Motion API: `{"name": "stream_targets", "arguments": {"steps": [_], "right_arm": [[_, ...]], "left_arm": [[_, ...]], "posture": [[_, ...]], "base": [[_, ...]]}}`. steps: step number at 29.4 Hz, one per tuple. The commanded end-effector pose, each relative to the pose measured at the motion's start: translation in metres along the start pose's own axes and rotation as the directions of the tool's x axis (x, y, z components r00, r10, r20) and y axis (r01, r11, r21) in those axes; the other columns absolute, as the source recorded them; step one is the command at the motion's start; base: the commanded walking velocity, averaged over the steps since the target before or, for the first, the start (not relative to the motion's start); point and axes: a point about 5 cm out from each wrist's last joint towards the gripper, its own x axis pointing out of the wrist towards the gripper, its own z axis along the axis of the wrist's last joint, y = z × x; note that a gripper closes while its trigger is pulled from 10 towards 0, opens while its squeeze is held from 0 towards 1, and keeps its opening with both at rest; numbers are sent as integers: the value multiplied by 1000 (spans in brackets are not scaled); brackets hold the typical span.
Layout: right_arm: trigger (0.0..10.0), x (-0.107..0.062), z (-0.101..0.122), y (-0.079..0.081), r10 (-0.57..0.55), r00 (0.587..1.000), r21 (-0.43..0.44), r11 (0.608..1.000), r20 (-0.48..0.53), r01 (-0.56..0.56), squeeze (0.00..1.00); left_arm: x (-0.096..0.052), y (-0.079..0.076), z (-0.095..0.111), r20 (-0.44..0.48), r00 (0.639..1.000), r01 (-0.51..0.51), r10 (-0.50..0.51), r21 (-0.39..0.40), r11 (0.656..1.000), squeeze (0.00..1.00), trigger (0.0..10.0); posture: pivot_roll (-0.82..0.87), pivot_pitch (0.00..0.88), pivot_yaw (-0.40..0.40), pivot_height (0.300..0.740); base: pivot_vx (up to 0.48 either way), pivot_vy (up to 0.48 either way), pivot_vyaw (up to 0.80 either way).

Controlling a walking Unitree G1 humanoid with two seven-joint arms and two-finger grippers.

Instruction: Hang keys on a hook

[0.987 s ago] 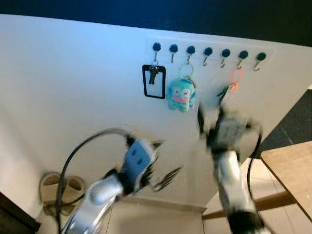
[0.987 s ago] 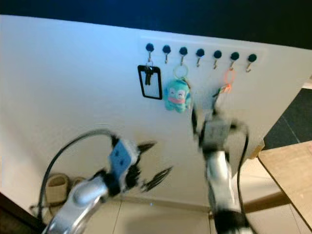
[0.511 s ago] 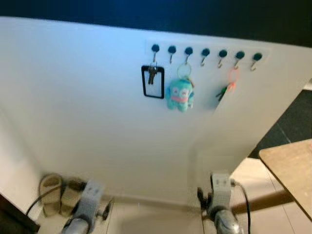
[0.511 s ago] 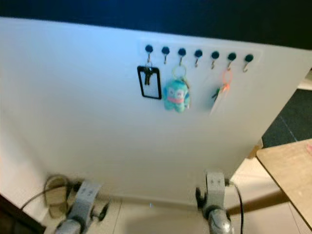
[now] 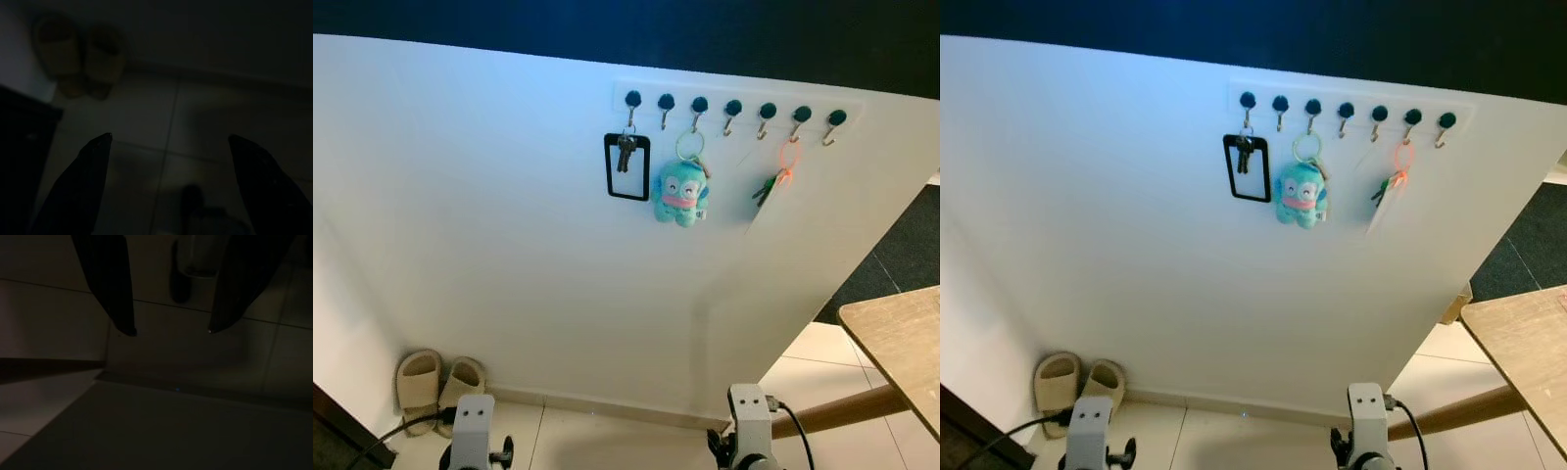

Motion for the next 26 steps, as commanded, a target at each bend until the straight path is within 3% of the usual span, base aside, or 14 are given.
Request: {"name": "stream_targets", "arguments": {"steps": [1,9,17,26], "right_arm": [[10000,-1,-6,0,4,1000,24,1000,-22,-3,0],[10000,-7,-21,-7,-16,995,29,999,-99,19,0],[10000,-12,-36,-8,-15,987,31,999,-158,20,0],[10000,-11,-35,0,27,988,-2,1000,-151,-27,0]], "left_arm": [[-1,-7,-3,1,1000,25,-25,-28,999,0,10000],[2,-13,-4,-11,998,60,-61,-27,998,0,10000],[1,-11,-9,-11,998,56,-56,-39,998,0,10000],[-2,-8,-15,-17,997,73,-74,-18,997,0,10000]], "posture": [[26,13,-38,740],[13,14,-21,740],[47,13,-59,740],[36,14,-30,740]], "base": [[0,0,0],[0,0,0],[0,0,0],[0,0,-800]]}}
